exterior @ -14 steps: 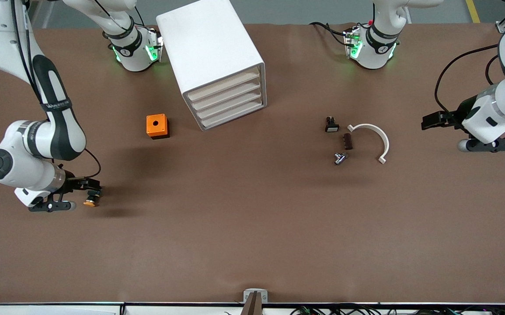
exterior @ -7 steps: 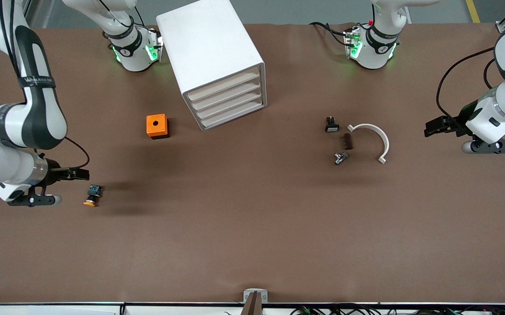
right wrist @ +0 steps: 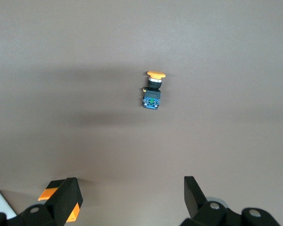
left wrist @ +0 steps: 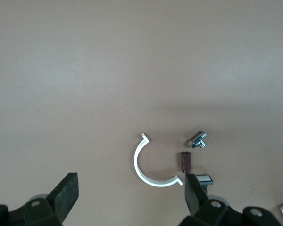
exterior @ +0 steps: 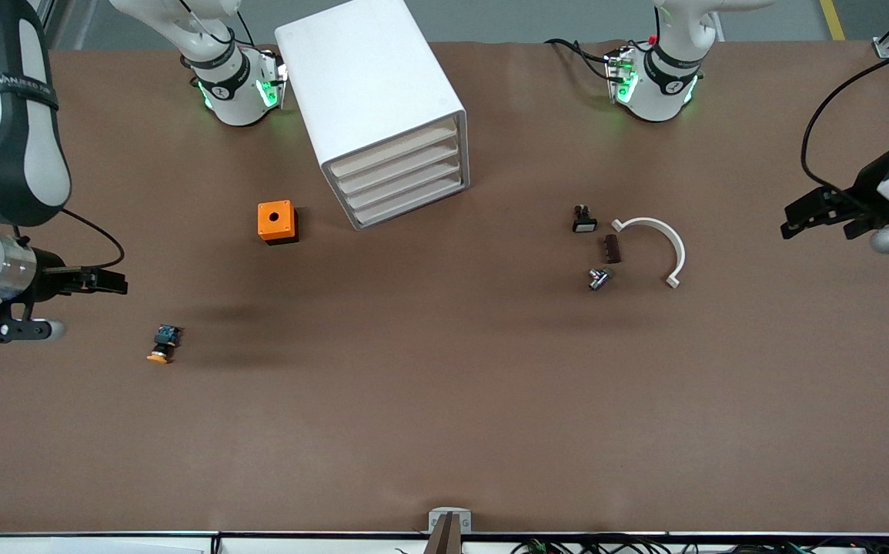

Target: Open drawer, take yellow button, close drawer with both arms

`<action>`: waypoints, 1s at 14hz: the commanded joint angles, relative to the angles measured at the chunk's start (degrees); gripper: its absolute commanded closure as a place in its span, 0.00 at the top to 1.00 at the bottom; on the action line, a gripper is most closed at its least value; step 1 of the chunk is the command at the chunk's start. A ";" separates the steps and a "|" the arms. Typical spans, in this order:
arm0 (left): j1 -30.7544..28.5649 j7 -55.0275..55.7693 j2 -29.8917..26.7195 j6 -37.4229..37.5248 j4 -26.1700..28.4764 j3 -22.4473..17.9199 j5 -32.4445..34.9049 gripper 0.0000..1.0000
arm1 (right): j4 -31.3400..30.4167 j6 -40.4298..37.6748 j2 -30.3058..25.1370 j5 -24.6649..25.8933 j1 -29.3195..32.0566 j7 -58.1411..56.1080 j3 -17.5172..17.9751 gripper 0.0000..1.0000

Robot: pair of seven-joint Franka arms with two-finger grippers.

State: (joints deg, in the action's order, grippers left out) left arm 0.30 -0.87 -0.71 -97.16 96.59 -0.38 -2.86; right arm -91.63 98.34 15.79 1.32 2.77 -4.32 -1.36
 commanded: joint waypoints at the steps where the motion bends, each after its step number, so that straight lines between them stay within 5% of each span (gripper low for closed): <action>1: -0.04 0.52 0.01 5.65 -5.52 0.73 1.10 0.99 | 1.62 -3.49 -1.90 -0.35 -0.04 0.89 -0.05 1.00; 7: 0.22 0.61 2.81 6.37 -12.63 2.05 1.19 0.99 | 7.69 -10.19 -2.96 -0.35 0.05 0.02 0.13 1.00; 14: 0.05 0.08 2.64 6.54 -12.83 2.85 1.19 0.99 | 7.78 -11.59 -5.51 -0.35 -0.31 -0.16 0.22 1.00</action>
State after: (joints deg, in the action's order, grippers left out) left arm 0.49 -0.64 1.42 -91.93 85.48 2.04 -2.86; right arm -83.73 88.04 11.00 1.31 2.73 -4.36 -1.14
